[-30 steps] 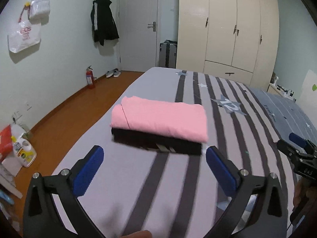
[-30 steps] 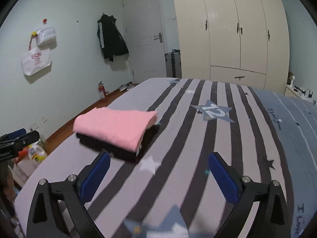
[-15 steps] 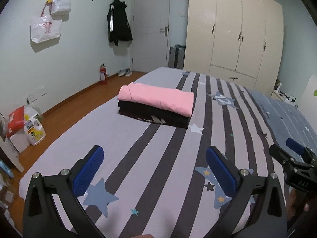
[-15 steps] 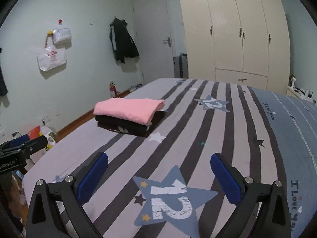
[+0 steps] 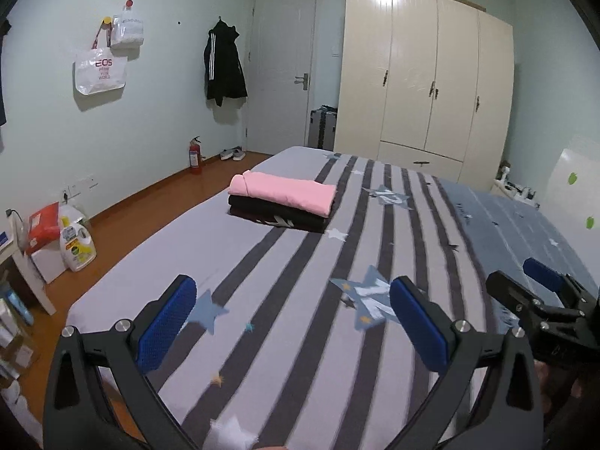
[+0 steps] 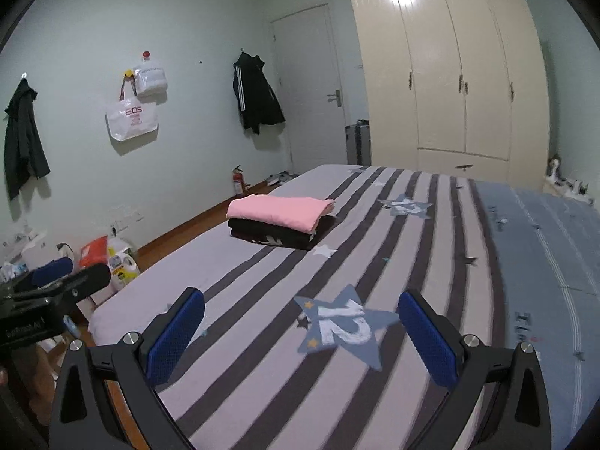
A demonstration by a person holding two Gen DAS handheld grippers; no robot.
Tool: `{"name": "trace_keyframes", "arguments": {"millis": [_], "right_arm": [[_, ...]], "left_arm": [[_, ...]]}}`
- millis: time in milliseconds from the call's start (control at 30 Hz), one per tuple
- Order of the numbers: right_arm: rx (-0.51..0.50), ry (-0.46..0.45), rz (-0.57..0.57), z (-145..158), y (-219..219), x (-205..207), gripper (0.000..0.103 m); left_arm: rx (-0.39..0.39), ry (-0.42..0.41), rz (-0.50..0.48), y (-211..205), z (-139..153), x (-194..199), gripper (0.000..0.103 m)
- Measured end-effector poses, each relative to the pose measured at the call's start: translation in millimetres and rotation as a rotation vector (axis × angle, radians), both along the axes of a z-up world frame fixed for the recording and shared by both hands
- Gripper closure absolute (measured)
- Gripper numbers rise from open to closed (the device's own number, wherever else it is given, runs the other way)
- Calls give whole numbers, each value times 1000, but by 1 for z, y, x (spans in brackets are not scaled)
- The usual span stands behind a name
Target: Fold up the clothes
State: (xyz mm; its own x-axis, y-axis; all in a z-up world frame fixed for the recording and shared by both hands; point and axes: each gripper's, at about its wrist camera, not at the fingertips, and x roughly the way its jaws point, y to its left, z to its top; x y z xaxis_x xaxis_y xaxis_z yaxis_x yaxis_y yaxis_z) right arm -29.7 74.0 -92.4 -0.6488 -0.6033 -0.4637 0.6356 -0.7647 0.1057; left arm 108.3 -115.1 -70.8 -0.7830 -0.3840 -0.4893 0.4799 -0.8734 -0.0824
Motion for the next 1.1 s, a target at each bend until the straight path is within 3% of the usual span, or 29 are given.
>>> {"name": "trace_keyframes", "arguments": {"millis": [133, 367, 1100], "right_arm": [[0, 10, 4, 31, 20, 36, 1], [-8, 72, 14, 71, 39, 77, 1], [17, 69, 28, 65, 31, 75, 1]], "left_arm": [[10, 23, -17, 29, 28, 38, 1], [-33, 44, -20, 65, 57, 64, 1], [-27, 41, 12, 60, 54, 60, 1]]}}
